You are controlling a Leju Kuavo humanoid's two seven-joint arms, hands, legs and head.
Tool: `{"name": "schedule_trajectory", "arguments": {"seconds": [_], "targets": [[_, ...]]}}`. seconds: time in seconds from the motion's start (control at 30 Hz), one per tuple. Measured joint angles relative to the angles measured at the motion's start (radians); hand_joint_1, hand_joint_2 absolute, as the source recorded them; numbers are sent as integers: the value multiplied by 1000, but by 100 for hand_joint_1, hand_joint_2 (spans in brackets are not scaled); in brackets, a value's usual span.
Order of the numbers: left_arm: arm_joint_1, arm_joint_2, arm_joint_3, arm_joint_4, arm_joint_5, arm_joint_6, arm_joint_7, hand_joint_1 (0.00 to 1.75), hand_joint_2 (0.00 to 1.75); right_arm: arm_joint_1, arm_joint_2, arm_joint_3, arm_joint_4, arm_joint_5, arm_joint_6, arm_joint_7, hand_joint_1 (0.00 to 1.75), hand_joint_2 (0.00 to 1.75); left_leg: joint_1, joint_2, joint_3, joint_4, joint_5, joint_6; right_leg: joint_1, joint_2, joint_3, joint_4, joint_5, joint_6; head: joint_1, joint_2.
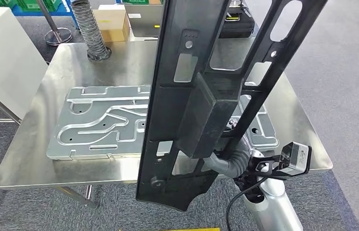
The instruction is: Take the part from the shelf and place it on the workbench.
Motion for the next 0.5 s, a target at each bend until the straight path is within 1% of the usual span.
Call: {"name": "schedule_trajectory", "arguments": {"seconds": [0.03, 0.07, 0.1, 0.13, 0.17, 0.2, 0.23, 0.27, 0.3, 0.33, 0.37, 0.43, 0.47, 0.5], "targets": [[0, 0, 0, 0, 0, 0, -1, 0, 175, 1, 0, 0, 0, 0, 0, 0, 171, 175, 2, 0, -28, 57, -25, -3, -1, -2, 6, -2, -4, -4, 0, 0], [-1, 0, 0, 0, 0, 0, -2, 0, 175, 2, 0, 0, 0, 0, 0, 0, 171, 175, 3, 1, -67, 127, -53, -7, -1, -4, 11, -3, -9, -6, 0, 0], [-4, 0, 1, 0, 0, 0, -4, 0, 175, 3, 0, 0, 0, 0, -1, -1, 171, 175, 5, 1, -107, 192, -72, -10, -1, -5, 16, -2, -14, -7, 0, 0], [-6, 0, 1, 0, 0, -1, -5, 0, 175, 5, 0, 0, 1, 0, -1, 0, 171, 175, 6, 1, -135, 230, -72, -13, -1, -5, 22, -2, -20, -7, 0, 0], [-8, 1, 1, 0, 0, -1, -5, 0, 175, 7, 0, 0, 1, 0, -1, 0, 171, 175, 7, 1, -147, 233, -53, -14, -1, -5, 30, -2, -26, -6, 0, 0], [-8, 2, 1, 0, -1, -1, -5, 0, 175, 8, 0, 0, 2, 0, -1, 0, 171, 175, 9, 1, -138, 193, -12, -15, -1, -4, 40, -2, -33, -4, 0, 0], [-6, 2, 1, 0, -1, -1, -4, 0, 175, 9, 0, 0, 2, 0, -1, -1, 171, 175, 10, 2, -114, 123, 39, -15, -2, -3, 51, -1, -41, -2, 0, 0], [-3, 2, 1, 0, -2, 0, -3, 0, 175, 9, 0, 0, 2, 1, -1, -1, 171, 175, 11, 2, -90, 56, 76, -13, 0, -1, 60, 0, -49, 3, 0, 0], [-1, 3, 1, 0, -2, 0, -2, 0, 175, 9, 0, 0, 2, 1, -1, -2, 171, 175, 11, 2, -68, 0, 98, -9, 1, 0, 65, 3, -56, 8, 0, 0], [0, 3, 1, 0, -2, 0, 0, 0, 175, 10, 0, 0, 2, 2, -1, -2, 171, 175, 10, 2, -56, -29, 103, -3, 2, 1, 66, 4, -60, 14, 0, 0], [1, 3, 1, 0, -1, 0, 0, 0, 175, 10, 0, 0, 2, 3, -1, -3, 171, 175, 7, 1, -53, -36, 96, 3, 3, 1, 65, 5, -62, 20, 0, 0], [2, 2, 1, 0, -1, 0, 1, 0, 175, 10, 0, 0, 1, 6, -1, -4, 171, 175, 7, -1, -49, -43, 92, 17, 2, 1, 66, 5, -68, 31, 0, 0], [2, 2, 1, 0, -1, 0, 2, 0, 175, 9, 0, 0, 1, 7, -1, -6, 171, 175, 8, -2, -45, -46, 90, 23, 1, 0, 63, 16, -75, 37, 0, 0], [2, 2, 1, 0, -1, 0, 2, 0, 175, 8, 0, 0, 1, 7, -1, -7, 171, 175, 10, -1, -39, -50, 89, 28, 0, -1, 49, 48, -89, 43, 0, 0]]}}
